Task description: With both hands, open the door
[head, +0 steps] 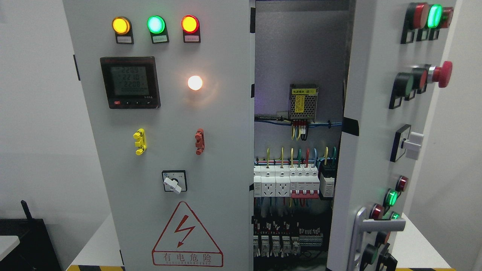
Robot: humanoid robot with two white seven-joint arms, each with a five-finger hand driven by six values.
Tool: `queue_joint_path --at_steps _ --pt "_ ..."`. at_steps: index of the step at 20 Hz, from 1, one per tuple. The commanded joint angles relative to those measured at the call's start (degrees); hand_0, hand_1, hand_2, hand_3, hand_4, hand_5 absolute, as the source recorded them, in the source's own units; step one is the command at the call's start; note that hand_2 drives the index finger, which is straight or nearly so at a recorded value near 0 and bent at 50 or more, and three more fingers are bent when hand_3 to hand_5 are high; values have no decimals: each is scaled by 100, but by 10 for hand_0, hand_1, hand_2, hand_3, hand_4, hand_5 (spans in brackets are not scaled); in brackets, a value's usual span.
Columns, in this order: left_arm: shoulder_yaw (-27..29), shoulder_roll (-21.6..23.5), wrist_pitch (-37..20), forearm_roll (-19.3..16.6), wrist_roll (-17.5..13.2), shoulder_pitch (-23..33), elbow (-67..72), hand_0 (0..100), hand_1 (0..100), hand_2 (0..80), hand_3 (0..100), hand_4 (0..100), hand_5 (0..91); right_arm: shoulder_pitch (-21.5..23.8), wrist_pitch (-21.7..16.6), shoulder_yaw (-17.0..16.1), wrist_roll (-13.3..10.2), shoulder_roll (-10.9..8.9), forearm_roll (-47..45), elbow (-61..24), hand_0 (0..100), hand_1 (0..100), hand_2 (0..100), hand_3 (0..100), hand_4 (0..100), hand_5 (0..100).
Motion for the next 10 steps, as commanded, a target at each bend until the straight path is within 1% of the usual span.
queue_joint_path --at_steps 1,10 --pt "0 -193 -1 0 3 -9 36 0 0 0 0 27 0 0 -3 1 11 0 -2 0 227 0 0 0 0 0" --pt "0 -193 -1 0 3 -1 36 0 0 0 0 27 0 0 -3 1 11 0 7 0 227 0 0 0 0 0"
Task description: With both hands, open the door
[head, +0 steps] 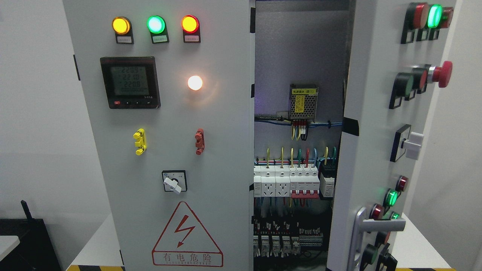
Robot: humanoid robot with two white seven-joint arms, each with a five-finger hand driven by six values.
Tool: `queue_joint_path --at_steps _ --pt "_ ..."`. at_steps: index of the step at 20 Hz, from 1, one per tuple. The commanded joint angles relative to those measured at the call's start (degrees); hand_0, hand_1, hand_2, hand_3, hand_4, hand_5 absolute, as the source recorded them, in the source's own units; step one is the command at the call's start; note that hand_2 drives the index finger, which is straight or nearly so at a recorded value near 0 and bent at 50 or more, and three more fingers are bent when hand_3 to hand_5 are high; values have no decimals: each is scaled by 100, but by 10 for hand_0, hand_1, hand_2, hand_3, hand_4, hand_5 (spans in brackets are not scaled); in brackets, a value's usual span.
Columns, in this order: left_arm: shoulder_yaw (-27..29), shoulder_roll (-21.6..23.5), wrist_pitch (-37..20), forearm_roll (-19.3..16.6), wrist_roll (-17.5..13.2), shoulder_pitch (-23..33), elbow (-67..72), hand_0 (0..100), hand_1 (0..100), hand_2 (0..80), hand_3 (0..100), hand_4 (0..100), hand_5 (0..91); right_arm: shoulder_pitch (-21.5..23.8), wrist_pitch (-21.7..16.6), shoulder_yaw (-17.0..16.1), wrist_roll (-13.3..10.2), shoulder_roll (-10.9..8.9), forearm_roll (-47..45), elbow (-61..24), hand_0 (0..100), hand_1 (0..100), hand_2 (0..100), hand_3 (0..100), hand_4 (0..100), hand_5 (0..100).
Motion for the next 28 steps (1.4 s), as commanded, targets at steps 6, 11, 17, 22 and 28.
queue_joint_path --at_steps 6,11,17,22,28 --pt "0 -193 -1 0 3 2 44 0 0 0 0 27 0 0 -2 1 3 0 -2 0 227 0 0 0 0 0" --pt "-70 -193 -1 -17 -6 1 36 0 0 0 0 27 0 0 -2 1 3 0 -2 0 227 0 0 0 0 0" --pt "-298 -27 -63 53 -41 1114 -2023 0 0 0 0 27 0 0 -2 1 3 0 7 0 227 0 0 0 0 0" --pt "-185 729 -54 719 -998 2513 -5293 0 0 0 0 27 0 0 -2 -8 3 0 -2 0 227 0 0 0 0 0" --pt "797 1976 -98 2994 -1341 3726 -8038 0 0 0 0 27 0 0 -2 1 3 0 -2 0 227 0 0 0 0 0"
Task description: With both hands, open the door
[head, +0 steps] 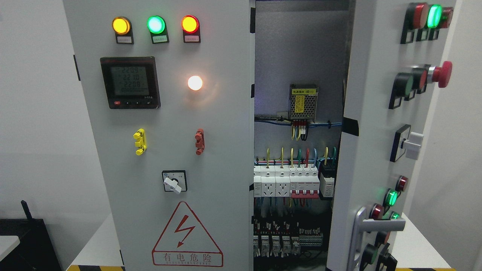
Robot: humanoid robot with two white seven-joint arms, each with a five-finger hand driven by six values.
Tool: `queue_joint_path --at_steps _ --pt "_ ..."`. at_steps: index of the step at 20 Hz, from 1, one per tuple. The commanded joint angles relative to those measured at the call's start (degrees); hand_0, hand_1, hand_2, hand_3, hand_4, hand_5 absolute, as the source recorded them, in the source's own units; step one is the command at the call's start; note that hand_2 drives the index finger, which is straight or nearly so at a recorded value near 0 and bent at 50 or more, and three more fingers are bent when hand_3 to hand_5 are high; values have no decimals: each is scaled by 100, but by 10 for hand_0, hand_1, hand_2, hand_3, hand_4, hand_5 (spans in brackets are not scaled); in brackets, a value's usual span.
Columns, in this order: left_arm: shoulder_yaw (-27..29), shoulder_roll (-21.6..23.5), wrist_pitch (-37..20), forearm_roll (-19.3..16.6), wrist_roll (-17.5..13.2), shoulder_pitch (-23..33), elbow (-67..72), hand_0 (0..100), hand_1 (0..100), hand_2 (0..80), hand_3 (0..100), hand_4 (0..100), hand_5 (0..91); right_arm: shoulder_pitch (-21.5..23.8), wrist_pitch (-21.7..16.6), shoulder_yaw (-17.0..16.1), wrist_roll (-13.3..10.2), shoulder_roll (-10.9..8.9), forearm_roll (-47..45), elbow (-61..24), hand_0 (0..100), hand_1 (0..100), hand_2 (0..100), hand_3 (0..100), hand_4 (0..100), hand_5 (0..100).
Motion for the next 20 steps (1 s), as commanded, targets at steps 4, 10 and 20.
queue_joint_path --at_steps 4,10,20 --pt "1774 1958 -177 2757 -1048 1743 -5255 0 0 0 0 27 0 0 -2 1 -4 0 4 0 227 0 0 0 0 0" --pt "3524 3328 -116 4769 -2385 2323 -5565 0 0 0 0 27 0 0 -2 1 -4 0 -5 0 227 0 0 0 0 0" --pt "4545 5069 -81 6433 -2756 2517 -5538 0 0 0 0 27 0 0 -2 1 -4 0 4 0 227 0 0 0 0 0"
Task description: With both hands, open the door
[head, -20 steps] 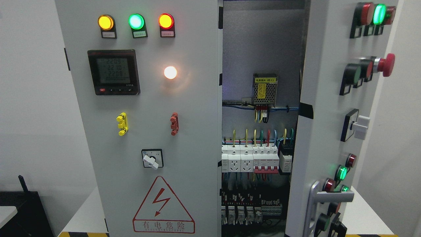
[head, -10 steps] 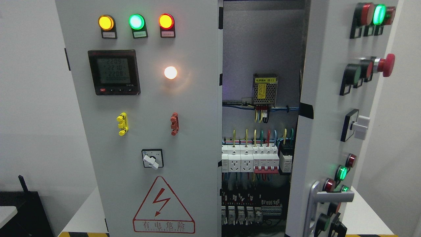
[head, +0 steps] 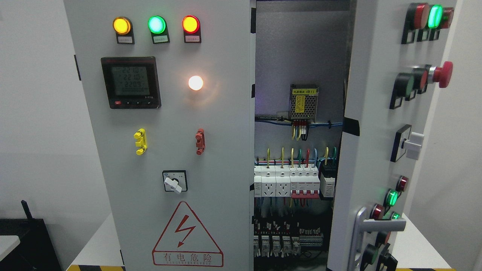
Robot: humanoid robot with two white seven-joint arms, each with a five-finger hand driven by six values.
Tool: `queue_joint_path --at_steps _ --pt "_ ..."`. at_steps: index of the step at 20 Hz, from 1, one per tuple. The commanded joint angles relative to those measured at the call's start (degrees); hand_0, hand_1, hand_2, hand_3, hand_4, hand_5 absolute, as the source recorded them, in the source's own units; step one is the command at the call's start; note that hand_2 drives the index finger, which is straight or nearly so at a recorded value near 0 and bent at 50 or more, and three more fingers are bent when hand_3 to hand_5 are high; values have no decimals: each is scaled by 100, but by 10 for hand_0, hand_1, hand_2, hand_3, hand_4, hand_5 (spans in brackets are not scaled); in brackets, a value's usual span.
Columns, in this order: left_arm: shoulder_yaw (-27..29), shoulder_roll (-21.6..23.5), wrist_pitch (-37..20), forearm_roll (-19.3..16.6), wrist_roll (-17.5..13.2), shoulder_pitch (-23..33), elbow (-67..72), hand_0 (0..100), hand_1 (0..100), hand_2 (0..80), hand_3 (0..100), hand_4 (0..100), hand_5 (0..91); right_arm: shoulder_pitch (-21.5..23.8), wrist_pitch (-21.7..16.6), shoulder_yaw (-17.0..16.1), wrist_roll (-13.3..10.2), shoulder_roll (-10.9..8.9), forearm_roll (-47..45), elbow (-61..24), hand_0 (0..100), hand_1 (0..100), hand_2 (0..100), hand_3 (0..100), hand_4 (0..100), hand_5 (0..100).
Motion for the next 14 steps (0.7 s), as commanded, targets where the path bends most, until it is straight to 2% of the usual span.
queue_joint_path --at_steps 1,4,8,10,14 --pt "1477 2032 9 842 -47 79 -948 0 0 0 0 27 0 0 -2 1 -5 0 -3 0 227 0 0 0 0 0" --pt "1478 2454 149 894 -64 -115 -931 0 0 0 0 27 0 0 -2 1 -5 0 6 0 227 0 0 0 0 0" --pt "1451 3210 246 1807 -486 -106 -738 0 0 0 0 27 0 0 -2 1 -5 0 -3 0 227 0 0 0 0 0" --pt "1434 3596 246 1879 -495 -106 -650 0 0 0 0 27 0 0 -2 1 -5 0 -3 0 227 0 0 0 0 0" --pt "1416 3913 246 1958 -504 -115 -702 0 0 0 0 27 0 0 -2 1 -5 0 -3 0 227 0 0 0 0 0"
